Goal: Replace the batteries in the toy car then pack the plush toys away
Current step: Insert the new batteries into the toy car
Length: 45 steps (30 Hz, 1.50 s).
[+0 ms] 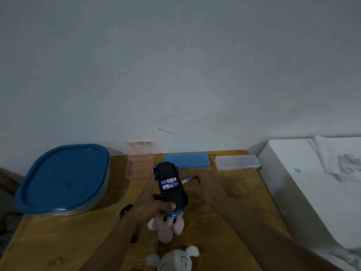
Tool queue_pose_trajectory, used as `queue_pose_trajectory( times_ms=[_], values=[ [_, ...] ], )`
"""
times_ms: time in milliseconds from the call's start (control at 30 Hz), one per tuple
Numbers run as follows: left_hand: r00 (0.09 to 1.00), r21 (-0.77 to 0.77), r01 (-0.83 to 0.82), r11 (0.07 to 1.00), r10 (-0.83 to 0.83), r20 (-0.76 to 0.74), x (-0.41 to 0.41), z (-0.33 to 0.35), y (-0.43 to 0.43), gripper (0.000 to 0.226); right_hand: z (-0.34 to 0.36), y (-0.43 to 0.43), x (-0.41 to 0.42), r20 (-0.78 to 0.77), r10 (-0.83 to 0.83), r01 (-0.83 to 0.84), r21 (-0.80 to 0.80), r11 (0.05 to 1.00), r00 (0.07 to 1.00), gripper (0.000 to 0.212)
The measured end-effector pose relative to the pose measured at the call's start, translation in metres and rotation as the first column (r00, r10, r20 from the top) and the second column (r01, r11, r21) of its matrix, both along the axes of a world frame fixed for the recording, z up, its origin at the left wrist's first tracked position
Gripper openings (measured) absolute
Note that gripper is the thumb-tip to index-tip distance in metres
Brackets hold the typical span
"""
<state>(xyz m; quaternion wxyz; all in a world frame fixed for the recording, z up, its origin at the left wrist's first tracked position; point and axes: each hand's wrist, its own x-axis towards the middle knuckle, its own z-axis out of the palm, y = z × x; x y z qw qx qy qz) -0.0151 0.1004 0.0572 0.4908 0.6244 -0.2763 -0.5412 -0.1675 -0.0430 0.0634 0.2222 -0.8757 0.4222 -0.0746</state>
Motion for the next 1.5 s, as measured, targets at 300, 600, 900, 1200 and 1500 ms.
queue_pose_trajectory(
  times_ms=[300, 600, 900, 1200, 1500],
  values=[
    [0.996, 0.040, -0.049, 0.998, 0.052, -0.068, 0.005, -0.020, -0.027, 0.115, -0.041, -0.039, 0.025, -0.250, 0.167, -0.190, -0.069, 0.979, 0.954, 0.034],
    [0.999, 0.076, -0.038, 0.996, 0.038, 0.013, 0.006, -0.027, -0.039, 0.127, -0.054, -0.050, 0.026, -0.292, 0.281, -0.322, -0.102, 0.941, 0.914, 0.023],
    [0.998, 0.033, -0.065, 0.997, 0.066, -0.017, 0.003, -0.016, -0.033, 0.105, -0.043, -0.040, 0.017, -0.385, 0.273, -0.292, 0.009, 0.956, 0.882, 0.018],
    [1.000, 0.025, -0.029, 0.999, 0.029, 0.010, -0.008, 0.001, -0.018, 0.126, -0.015, -0.014, -0.015, -0.010, 0.030, -0.029, 0.060, 0.998, 0.999, 0.031],
    [0.996, -0.073, -0.020, 0.997, 0.026, 0.083, -0.026, 0.027, -0.005, 0.123, 0.042, 0.006, -0.025, 0.463, -0.426, 0.254, 0.388, 0.886, 0.778, 0.012]
  ],
)
